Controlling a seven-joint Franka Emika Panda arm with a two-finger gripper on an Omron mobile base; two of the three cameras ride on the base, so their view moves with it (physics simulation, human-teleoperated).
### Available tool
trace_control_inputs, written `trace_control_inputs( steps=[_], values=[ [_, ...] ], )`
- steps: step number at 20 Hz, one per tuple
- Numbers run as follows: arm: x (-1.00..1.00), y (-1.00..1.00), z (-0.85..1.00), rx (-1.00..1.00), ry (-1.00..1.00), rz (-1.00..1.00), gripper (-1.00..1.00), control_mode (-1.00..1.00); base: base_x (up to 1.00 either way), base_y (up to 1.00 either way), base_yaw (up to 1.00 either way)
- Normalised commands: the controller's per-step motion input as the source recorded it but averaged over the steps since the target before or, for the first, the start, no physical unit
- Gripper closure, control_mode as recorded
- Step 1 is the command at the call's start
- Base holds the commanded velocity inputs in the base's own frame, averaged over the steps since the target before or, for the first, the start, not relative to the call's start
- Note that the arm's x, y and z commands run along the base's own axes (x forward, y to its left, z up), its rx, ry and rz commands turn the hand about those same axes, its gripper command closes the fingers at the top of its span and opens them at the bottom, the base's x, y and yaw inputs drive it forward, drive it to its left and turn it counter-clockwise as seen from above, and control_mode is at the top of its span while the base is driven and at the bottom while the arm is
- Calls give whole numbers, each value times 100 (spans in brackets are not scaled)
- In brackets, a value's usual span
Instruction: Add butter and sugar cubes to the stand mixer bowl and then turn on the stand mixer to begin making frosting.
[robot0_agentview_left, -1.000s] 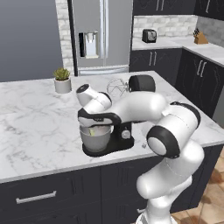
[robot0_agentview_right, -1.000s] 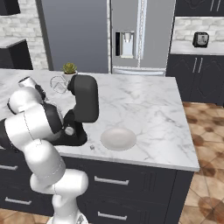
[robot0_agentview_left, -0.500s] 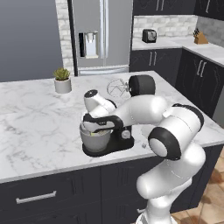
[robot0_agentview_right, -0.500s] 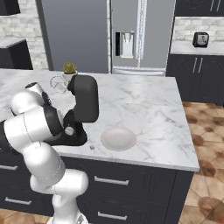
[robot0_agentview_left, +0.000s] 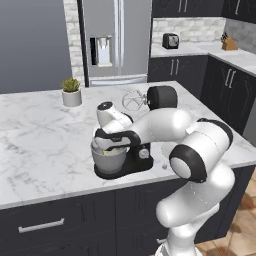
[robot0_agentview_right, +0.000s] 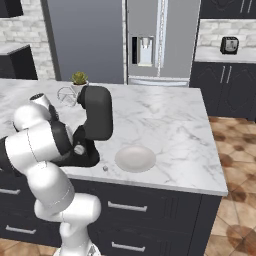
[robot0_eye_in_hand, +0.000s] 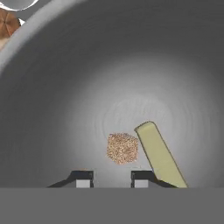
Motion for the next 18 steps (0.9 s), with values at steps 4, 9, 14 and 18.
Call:
trace_control_inputs(
  steps=[4, 9, 14, 18],
  values=[
    [-47, -7, 42, 7, -14, 0, -100, -100, 0, 0, 0],
    [-90, -35, 100, 20, -27, 0, -100, -100, 0, 0, 0],
    [-96, -73, 91, 16, -19, 0, -100, -100, 0, 0, 0],
    [-78, -100, 49, 13, -9, 1, -100, -100, 0, 0, 0]
  ],
)
